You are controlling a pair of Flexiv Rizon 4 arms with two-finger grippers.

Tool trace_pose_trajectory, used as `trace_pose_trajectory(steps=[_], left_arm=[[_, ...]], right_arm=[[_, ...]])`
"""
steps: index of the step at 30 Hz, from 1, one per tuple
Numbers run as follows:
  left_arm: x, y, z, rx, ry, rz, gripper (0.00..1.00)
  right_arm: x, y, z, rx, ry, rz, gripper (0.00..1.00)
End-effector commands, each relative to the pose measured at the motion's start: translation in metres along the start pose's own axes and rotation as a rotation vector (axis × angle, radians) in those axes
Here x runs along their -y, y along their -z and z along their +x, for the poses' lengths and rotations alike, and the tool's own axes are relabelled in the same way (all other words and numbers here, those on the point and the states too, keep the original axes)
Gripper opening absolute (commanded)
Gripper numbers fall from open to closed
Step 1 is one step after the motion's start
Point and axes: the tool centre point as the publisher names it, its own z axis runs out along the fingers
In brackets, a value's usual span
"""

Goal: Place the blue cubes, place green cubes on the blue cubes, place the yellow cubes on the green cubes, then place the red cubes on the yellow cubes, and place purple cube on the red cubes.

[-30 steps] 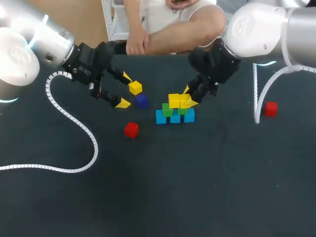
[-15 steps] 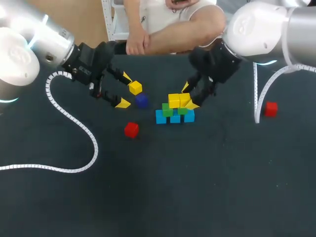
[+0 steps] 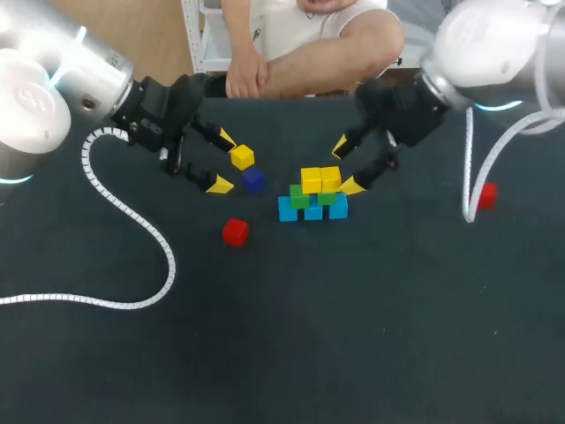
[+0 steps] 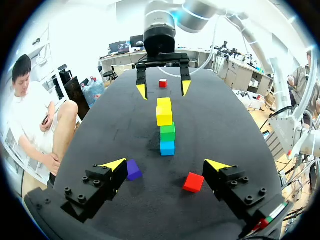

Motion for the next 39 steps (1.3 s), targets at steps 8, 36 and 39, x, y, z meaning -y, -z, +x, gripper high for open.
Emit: trace_pose_trajectory(steps=[8,36,39], left_arm=[[-0.002,0.000,0.000,-0.001,0.000,0.005,1.00],[-0.002,0.000,0.000,-0.001,0.000,0.005,1.00],[-0.002,0.000,0.000,-0.001,0.000,0.005,1.00]], right_arm=[[0.003,0.030,0.011,0.089,0.004,0.015,1.00],[-0.003,0.043,0.021,0.080,-0.007,0.021,1.00],[-0.003,0.043,0.021,0.080,-0.007,0.021,1.00]])
